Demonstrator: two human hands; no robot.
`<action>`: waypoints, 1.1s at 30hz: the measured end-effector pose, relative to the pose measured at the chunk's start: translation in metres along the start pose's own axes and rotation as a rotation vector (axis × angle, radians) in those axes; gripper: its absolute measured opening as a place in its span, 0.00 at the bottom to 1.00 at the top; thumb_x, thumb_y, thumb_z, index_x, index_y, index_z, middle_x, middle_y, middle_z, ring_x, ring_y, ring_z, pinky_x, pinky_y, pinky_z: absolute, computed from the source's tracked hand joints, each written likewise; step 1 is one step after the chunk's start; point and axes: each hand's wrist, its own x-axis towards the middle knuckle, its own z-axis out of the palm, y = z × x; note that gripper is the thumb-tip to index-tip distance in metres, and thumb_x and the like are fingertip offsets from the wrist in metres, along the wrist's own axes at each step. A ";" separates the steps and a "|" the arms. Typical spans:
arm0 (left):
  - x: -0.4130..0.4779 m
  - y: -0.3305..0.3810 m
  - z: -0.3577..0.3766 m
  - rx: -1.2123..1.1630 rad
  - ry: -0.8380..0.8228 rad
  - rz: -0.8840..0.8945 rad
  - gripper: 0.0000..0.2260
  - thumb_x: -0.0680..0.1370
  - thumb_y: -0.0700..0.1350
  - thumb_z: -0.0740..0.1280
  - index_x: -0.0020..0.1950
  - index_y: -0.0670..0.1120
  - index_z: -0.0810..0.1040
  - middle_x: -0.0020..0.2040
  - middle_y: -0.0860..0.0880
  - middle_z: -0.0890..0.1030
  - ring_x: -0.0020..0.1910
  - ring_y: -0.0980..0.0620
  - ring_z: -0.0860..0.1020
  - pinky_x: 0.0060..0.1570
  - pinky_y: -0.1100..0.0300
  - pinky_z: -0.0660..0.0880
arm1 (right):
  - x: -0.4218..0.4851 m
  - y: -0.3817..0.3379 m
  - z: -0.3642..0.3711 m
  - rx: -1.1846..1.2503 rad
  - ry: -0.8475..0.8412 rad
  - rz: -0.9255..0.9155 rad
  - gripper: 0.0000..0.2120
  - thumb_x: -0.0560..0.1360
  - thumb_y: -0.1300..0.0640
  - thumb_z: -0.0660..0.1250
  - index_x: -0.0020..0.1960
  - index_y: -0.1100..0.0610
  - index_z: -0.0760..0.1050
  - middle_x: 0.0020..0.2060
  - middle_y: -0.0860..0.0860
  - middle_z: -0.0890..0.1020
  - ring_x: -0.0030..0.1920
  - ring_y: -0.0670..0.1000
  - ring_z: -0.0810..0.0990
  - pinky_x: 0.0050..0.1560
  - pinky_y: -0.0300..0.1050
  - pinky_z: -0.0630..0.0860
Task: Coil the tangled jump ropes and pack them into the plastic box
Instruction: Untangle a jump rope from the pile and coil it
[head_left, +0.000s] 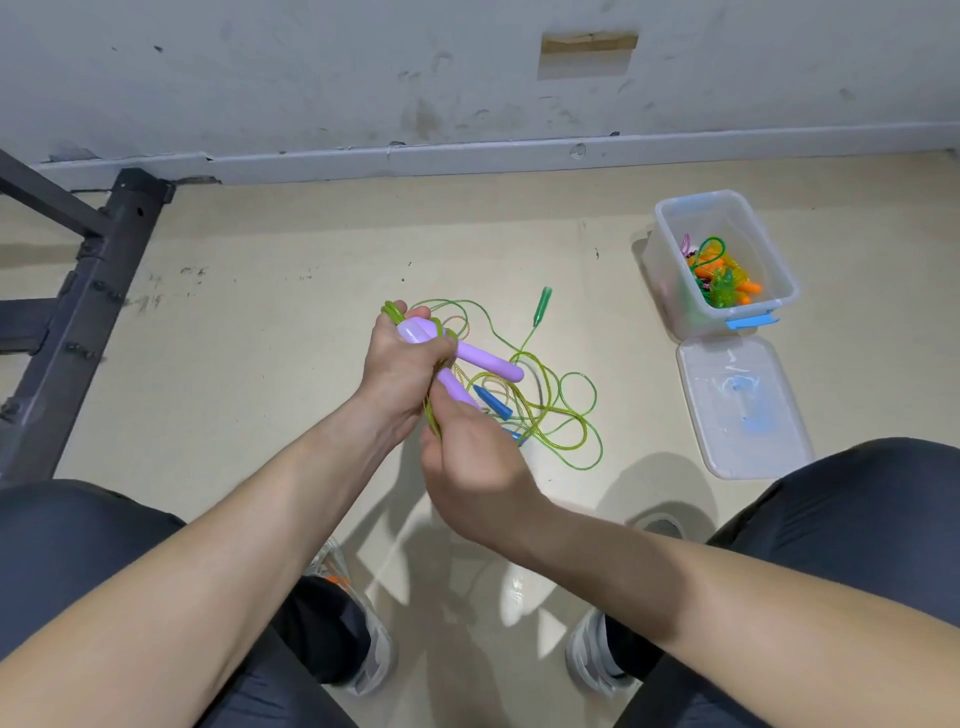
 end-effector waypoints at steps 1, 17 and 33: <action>0.001 -0.001 -0.001 0.007 -0.010 -0.006 0.33 0.70 0.34 0.72 0.72 0.43 0.63 0.61 0.51 0.73 0.55 0.44 0.78 0.57 0.47 0.77 | 0.001 0.002 -0.001 -0.083 -0.004 -0.017 0.23 0.81 0.60 0.55 0.75 0.57 0.61 0.51 0.55 0.76 0.50 0.58 0.75 0.46 0.52 0.70; 0.000 0.014 -0.002 -0.127 0.035 0.006 0.30 0.65 0.28 0.68 0.65 0.41 0.66 0.54 0.47 0.73 0.38 0.50 0.78 0.45 0.52 0.76 | -0.001 0.011 0.004 0.415 -0.016 0.117 0.05 0.79 0.53 0.61 0.53 0.53 0.73 0.37 0.54 0.78 0.41 0.54 0.76 0.46 0.54 0.73; -0.014 0.041 -0.020 0.246 -0.617 -0.085 0.26 0.71 0.28 0.69 0.68 0.39 0.71 0.54 0.46 0.79 0.54 0.39 0.82 0.63 0.38 0.76 | 0.052 0.084 -0.075 0.676 -0.227 0.205 0.10 0.75 0.53 0.71 0.41 0.60 0.82 0.27 0.43 0.72 0.29 0.43 0.66 0.33 0.37 0.61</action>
